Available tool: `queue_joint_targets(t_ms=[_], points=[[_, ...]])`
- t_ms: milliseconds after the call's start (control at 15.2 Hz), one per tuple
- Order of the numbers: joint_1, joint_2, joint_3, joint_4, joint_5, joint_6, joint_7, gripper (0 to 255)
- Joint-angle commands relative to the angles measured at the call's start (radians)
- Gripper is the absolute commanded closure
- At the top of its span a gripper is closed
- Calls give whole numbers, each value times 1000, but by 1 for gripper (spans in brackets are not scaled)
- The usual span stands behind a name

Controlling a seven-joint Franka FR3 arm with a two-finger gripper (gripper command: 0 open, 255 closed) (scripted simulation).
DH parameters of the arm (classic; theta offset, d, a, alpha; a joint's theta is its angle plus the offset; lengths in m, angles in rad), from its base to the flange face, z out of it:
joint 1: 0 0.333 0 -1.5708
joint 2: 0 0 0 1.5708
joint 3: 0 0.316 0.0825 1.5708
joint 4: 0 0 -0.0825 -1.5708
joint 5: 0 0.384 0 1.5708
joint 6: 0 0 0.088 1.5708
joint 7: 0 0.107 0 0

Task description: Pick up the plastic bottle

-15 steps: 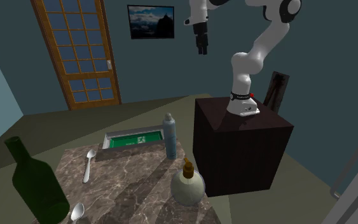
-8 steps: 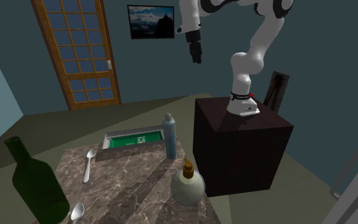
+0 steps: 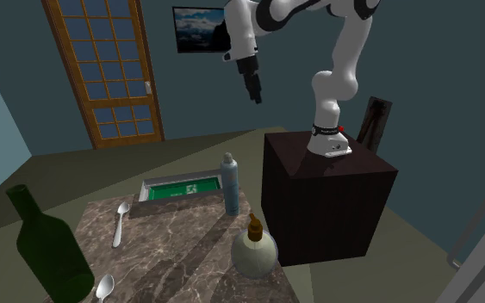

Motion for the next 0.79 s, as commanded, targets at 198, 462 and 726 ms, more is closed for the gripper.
queue_joint_targets(t_ms=[198,462,726], points=[[30,188,46,123,11,50,56,0],[56,341,75,239,7,74,102,0],[88,497,96,376,-7,81,148,0]])
